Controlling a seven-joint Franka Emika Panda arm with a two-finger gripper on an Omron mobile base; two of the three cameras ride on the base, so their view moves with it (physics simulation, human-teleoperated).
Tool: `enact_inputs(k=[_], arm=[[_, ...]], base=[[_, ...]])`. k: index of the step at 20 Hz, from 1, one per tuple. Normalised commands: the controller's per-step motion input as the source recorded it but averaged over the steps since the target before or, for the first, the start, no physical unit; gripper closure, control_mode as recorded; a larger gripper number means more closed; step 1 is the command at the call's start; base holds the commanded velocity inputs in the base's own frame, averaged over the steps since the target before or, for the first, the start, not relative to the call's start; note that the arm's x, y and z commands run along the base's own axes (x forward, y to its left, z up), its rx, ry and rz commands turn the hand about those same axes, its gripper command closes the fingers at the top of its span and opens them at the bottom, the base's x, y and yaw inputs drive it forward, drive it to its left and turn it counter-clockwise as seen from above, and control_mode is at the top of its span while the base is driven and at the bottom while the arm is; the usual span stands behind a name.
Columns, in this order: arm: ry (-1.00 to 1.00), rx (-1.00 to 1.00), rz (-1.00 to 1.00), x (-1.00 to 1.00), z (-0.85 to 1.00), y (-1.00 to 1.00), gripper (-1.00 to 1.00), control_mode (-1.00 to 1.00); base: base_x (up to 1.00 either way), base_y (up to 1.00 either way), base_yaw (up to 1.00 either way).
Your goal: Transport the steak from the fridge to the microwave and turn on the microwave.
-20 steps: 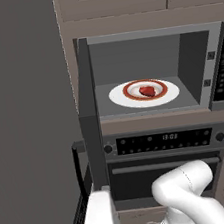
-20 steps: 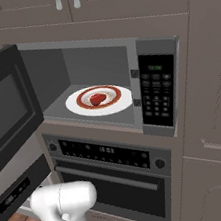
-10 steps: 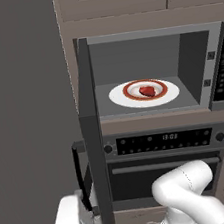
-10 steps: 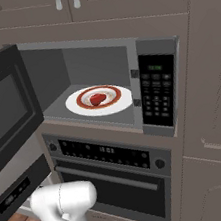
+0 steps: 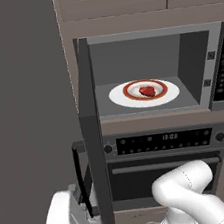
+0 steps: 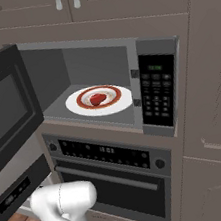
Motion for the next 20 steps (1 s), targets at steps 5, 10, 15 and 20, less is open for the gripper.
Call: enact_inputs(k=[5, 10, 15, 20], arm=[[-0.13, 0.0, -0.15, 0.18, 0.0, -0.23, -1.0, -1.0], [-0.17, 0.08, -0.23, -0.06, 0.0, -0.64, -1.0, -1.0], [-0.19, 0.19, -0.24, -0.35, 0.15, -0.89, -1.0, -1.0], [-0.09, 0.26, -0.18, -0.16, 0.34, -0.96, -1.0, -1.0]], base=[[0.0, 0.0, 0.0], [0.0, 0.0, 0.0], [0.0, 0.0, 0.0], [0.0, 0.0, 0.0]])
